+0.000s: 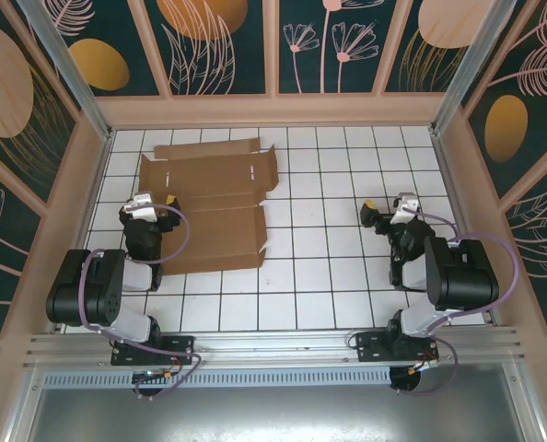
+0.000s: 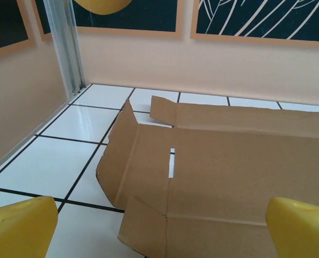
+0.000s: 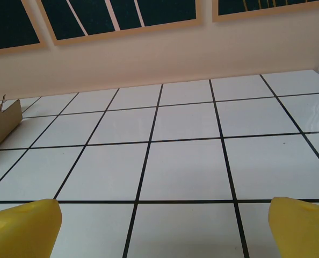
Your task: Fold the paper box
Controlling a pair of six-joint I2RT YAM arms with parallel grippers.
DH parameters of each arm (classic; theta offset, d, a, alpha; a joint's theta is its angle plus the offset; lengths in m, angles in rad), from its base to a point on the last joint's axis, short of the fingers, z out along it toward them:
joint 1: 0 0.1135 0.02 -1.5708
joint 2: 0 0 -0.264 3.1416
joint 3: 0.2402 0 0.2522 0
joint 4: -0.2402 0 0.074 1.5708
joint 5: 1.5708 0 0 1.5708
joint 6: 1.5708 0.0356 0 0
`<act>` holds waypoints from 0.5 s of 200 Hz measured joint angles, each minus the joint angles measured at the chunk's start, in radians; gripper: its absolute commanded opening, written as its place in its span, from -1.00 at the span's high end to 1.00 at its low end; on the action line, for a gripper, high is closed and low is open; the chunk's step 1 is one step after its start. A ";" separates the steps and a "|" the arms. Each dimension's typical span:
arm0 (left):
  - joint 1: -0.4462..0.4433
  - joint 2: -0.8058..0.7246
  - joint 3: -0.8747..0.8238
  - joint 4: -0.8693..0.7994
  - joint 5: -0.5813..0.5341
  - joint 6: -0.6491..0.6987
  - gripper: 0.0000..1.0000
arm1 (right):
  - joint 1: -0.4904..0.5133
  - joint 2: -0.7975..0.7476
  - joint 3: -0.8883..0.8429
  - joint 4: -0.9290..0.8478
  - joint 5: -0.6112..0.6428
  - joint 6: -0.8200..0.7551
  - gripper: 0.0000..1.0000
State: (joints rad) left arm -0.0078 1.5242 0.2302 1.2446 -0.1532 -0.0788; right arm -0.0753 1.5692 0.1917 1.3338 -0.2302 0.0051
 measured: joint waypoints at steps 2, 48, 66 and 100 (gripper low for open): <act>0.000 0.000 0.000 0.000 0.000 0.000 -0.98 | 0.000 0.000 0.000 0.000 0.000 0.000 -0.98; 0.000 0.000 0.000 0.000 0.010 0.000 -0.98 | -0.009 0.000 0.000 0.001 -0.012 0.000 -0.98; 0.000 0.000 0.000 0.000 0.012 0.000 -0.98 | -0.012 0.000 0.000 0.001 -0.017 0.001 -0.98; 0.000 0.000 0.000 0.000 0.014 0.000 -0.98 | -0.012 0.000 0.000 0.000 -0.023 0.000 -0.98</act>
State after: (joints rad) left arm -0.0074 1.5242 0.2302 1.2446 -0.1394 -0.0788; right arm -0.0872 1.5692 0.1917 1.3342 -0.2527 0.0055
